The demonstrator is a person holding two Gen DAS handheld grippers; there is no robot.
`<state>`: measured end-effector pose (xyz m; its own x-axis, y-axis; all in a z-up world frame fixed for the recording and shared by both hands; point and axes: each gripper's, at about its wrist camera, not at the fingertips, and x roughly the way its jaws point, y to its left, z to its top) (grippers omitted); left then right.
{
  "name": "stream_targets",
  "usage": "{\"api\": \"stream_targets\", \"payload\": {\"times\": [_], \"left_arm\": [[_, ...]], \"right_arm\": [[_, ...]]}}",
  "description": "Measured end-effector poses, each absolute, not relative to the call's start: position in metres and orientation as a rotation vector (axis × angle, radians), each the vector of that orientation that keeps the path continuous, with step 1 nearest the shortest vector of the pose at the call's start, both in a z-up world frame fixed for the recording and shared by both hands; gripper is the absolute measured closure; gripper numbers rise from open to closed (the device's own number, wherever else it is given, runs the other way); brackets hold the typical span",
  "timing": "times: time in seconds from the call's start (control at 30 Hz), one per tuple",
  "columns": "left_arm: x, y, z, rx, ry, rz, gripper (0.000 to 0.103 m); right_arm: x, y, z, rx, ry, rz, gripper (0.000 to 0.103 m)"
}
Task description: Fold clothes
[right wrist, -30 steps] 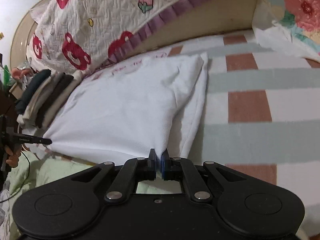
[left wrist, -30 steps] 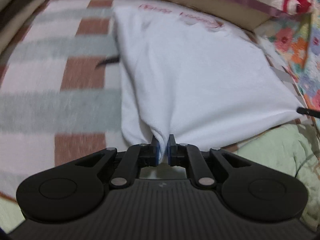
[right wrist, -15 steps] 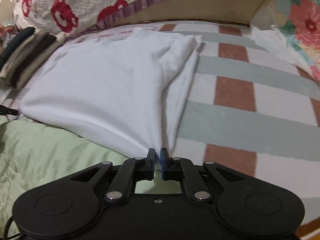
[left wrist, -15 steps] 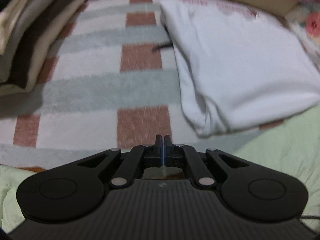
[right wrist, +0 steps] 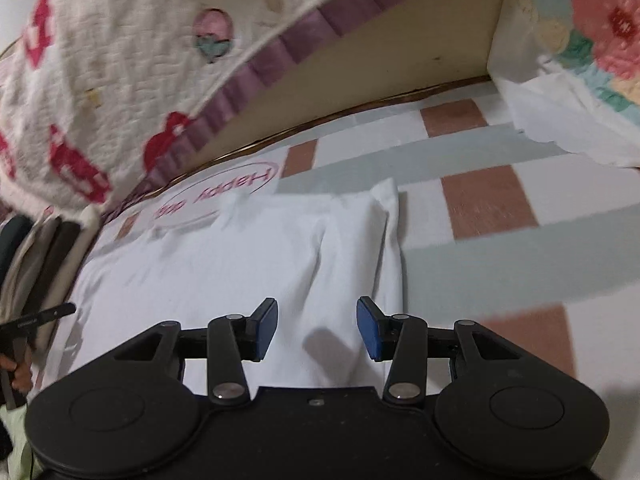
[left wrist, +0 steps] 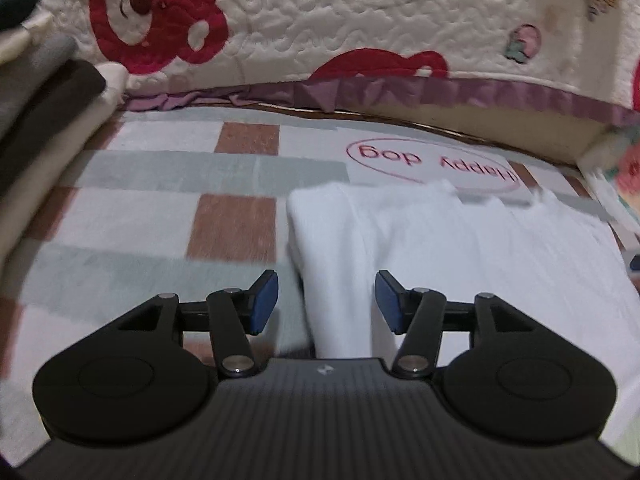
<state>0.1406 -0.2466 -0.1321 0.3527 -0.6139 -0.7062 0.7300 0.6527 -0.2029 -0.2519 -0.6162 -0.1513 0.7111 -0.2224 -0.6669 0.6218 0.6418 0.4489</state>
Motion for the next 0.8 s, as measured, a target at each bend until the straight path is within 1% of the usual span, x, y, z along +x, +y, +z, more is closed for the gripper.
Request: {"api": "stream_targets", "payload": {"times": [0.03, 0.1, 0.13, 0.2, 0.23, 0.27, 0.3, 0.33, 0.4, 0.5, 0.67, 0.8], "left_arm": [[0.147, -0.253, -0.136, 0.144, 0.853, -0.870, 0.048], [0.155, -0.260, -0.143, 0.117, 0.877, -0.877, 0.048], [0.156, -0.261, -0.145, 0.110, 0.878, -0.880, 0.048], [0.159, -0.263, -0.149, 0.098, 0.880, -0.887, 0.048], [0.160, -0.264, -0.151, 0.095, 0.879, -0.892, 0.051], [0.159, -0.266, -0.152, 0.108, 0.868, -0.906, 0.059], [0.156, -0.269, -0.152, 0.142, 0.851, -0.926, 0.087], [0.152, -0.272, -0.151, 0.185, 0.820, -0.947, 0.091], [0.141, -0.278, -0.146, 0.264, 0.751, -0.945, 0.092], [0.130, -0.281, -0.145, 0.334, 0.692, -0.916, 0.092], [0.135, -0.277, -0.146, 0.253, 0.699, -0.841, 0.093], [0.127, -0.271, -0.139, 0.233, 0.656, -0.778, 0.093]], "right_arm": [[-0.244, -0.621, -0.156, 0.730, 0.610, -0.526, 0.054], [-0.230, -0.629, -0.164, 0.735, 0.610, -0.544, 0.048], [-0.227, -0.630, -0.164, 0.714, 0.604, -0.547, 0.043], [-0.220, -0.631, -0.165, 0.671, 0.593, -0.553, 0.043], [-0.217, -0.632, -0.166, 0.649, 0.587, -0.556, 0.043], [-0.214, -0.632, -0.166, 0.628, 0.581, -0.558, 0.049], [-0.211, -0.633, -0.167, 0.606, 0.575, -0.561, 0.070], [-0.208, -0.634, -0.167, 0.585, 0.569, -0.564, 0.096], [-0.208, -0.633, -0.160, 0.523, 0.527, -0.579, 0.099], [-0.207, -0.638, -0.154, 0.444, 0.544, -0.612, 0.099], [-0.204, -0.637, -0.160, 0.414, 0.582, -0.659, 0.099], [-0.202, -0.637, -0.165, 0.390, 0.613, -0.696, 0.098]]}}
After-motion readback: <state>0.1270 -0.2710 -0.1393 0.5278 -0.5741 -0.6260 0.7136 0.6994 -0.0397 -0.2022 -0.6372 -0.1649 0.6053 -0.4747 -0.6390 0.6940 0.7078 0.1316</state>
